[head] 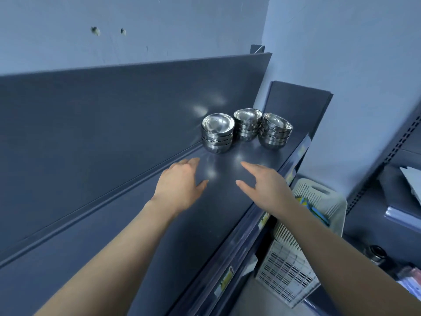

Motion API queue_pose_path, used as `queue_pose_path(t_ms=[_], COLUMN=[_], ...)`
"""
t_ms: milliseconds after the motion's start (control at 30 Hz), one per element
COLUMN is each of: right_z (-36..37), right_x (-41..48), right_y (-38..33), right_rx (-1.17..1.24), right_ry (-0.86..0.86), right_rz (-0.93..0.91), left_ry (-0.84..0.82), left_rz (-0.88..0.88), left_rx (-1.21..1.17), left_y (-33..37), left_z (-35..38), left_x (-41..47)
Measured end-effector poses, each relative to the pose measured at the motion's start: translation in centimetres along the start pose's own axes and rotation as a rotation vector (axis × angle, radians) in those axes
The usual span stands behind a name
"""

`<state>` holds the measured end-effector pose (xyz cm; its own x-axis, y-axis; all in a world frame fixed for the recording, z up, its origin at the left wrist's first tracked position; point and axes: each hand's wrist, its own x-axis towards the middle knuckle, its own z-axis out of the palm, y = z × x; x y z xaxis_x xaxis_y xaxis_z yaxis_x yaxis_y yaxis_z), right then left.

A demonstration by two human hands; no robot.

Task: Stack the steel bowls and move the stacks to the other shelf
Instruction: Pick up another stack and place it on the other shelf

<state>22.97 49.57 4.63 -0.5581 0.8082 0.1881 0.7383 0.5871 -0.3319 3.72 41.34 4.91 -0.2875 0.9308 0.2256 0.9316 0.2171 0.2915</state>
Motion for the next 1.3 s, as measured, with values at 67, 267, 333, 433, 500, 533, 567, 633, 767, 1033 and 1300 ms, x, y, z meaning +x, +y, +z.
queue_pose_path(t_ms=[67, 267, 333, 433, 500, 533, 567, 633, 767, 1033, 1300], right_z=[0.4, 1.8, 2.3, 3.2, 3.9, 4.3, 4.7, 5.6, 7.2, 8.9, 8.4], right_x=[2.6, 10.9, 13.7, 17.4, 19.4, 20.4, 21.2, 22.7, 24.5, 25.3, 22.9], right_y=[1.8, 7.1, 8.7, 10.2, 11.0, 11.3, 11.5, 11.7, 11.9, 12.1, 10.8], right_rx=[0.034, 0.128, 0.133, 0.143, 0.165, 0.177, 0.183, 0.196, 0.332, 0.647, 0.662], right_ry=[0.001, -0.060, -0.086, -0.108, -0.115, -0.119, -0.122, -0.126, -0.122, -0.112, -0.091], right_rz=[-0.008, -0.003, -0.019, -0.059, -0.071, -0.074, -0.078, -0.091, -0.110, -0.152, -0.227], left_ry=[-0.013, -0.036, -0.033, -0.025, -0.032, -0.039, -0.045, -0.052, -0.018, 0.105, 0.200], left_rz=[-0.025, -0.163, -0.199, -0.238, -0.259, -0.268, -0.276, -0.286, -0.288, -0.263, -0.252], left_rx=[-0.003, -0.055, -0.082, -0.116, -0.129, -0.139, -0.155, -0.197, -0.311, -0.465, -0.491], left_y=[0.3, 1.2, 1.6, 1.8, 1.7, 1.5, 1.3, 1.0, 0.5, -0.1, 0.3], left_z=[1.2, 4.6, 5.6, 7.1, 8.2, 8.7, 9.2, 10.2, 11.5, 13.0, 11.5], left_x=[2.2, 9.0, 11.3, 14.3, 16.0, 16.8, 17.5, 18.8, 20.4, 21.5, 18.2])
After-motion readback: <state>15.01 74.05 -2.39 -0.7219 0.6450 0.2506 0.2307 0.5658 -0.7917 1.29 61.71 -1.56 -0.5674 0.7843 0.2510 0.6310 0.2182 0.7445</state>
